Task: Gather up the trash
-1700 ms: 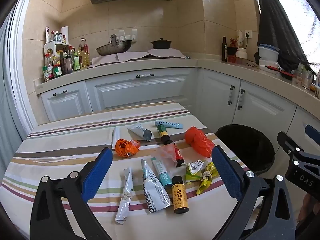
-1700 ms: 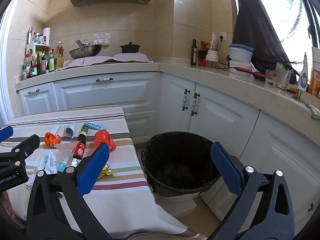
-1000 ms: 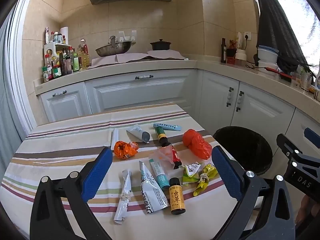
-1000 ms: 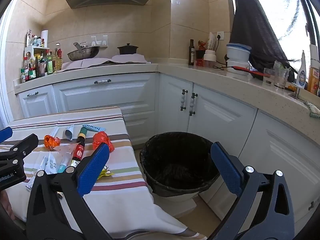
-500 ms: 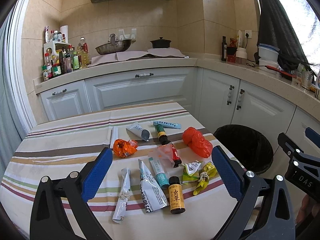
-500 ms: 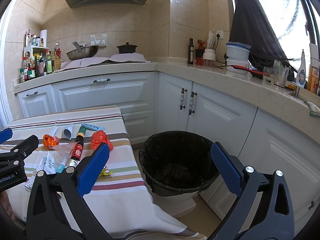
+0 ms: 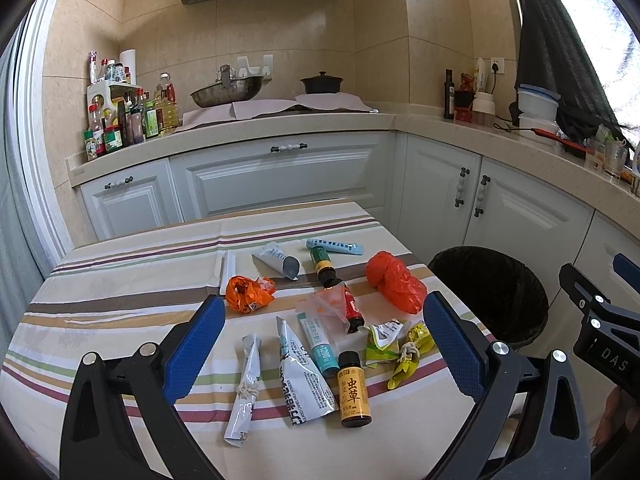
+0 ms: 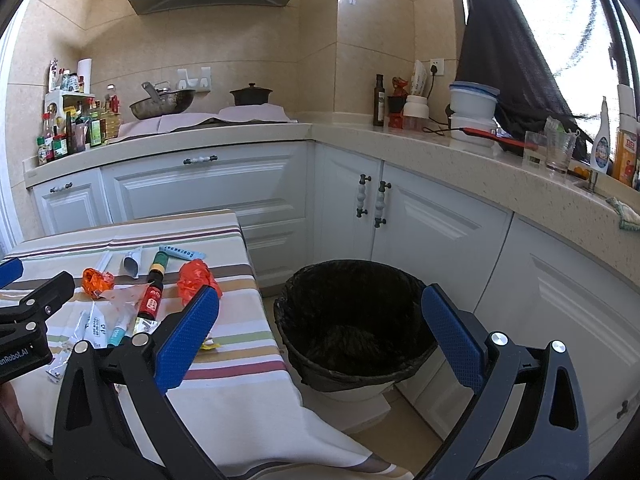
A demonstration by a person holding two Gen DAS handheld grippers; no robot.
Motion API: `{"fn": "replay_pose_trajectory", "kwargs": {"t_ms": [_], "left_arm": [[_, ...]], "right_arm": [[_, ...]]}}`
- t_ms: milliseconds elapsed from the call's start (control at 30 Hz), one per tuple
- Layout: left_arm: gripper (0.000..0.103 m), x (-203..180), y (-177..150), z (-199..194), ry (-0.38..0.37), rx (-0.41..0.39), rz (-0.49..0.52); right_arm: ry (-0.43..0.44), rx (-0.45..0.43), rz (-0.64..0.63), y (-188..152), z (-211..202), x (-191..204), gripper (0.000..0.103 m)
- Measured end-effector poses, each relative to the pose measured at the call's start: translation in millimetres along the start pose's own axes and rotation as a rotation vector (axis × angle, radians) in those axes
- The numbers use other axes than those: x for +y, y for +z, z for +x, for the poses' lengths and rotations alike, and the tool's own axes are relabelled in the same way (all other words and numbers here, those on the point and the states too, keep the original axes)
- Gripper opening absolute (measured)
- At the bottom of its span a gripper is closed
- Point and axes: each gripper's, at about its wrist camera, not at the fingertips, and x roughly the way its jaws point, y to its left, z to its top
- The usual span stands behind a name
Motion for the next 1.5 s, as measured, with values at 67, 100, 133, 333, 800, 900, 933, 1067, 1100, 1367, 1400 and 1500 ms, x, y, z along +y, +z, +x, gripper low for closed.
{"fn": "replay_pose_trajectory", "kwargs": {"t_ms": [67, 100, 133, 333, 800, 900, 933, 1067, 1100, 1367, 1400, 1500], "left_arm": [[0.096, 0, -1, 0, 0.000, 0.001, 0.000], [0.096, 1, -1, 1, 0.001, 0.002, -0.001], [0.096, 1, -3, 3, 0.001, 0.004, -0.002], [0.096, 2, -5, 5, 0.002, 0.006, -0.002], [0.096, 2, -6, 6, 0.001, 0.011, -0.002], [0.096, 2, -7, 8, 0.000, 0.012, -0.003], [0.096, 1, -7, 9, 0.000, 0.013, -0.002], [0.096, 1, -6, 11, -0.002, 0.019, -0.001], [0.096, 2, -7, 11, -0.002, 0.021, 0.000], [0.096, -2, -4, 15, -0.003, 0.033, 0.005], [0.096, -3, -3, 16, -0.003, 0.034, 0.005], [0.096, -3, -4, 17, -0.002, 0.038, 0.004]], "right_arm": [[0.001, 0.000, -0.001, 0, -1, -1, 0.099], [0.000, 0.000, -0.001, 0, -1, -1, 0.099], [0.001, 0.001, -0.001, 0, -1, -1, 0.099], [0.000, 0.001, -0.001, 0, -1, -1, 0.099], [0.000, 0.003, 0.000, 0, 0, -2, 0.099], [-0.001, 0.006, 0.002, -1, 1, -3, 0.099], [0.000, 0.006, 0.002, -1, 1, -3, 0.099], [-0.001, 0.011, 0.004, -3, 3, -6, 0.099], [-0.001, 0.013, 0.005, -3, 4, -7, 0.099], [-0.007, 0.028, 0.010, -5, 10, -10, 0.099], [-0.009, 0.029, 0.010, -5, 11, -10, 0.099], [-0.011, 0.034, 0.012, -5, 13, -11, 0.099]]}}
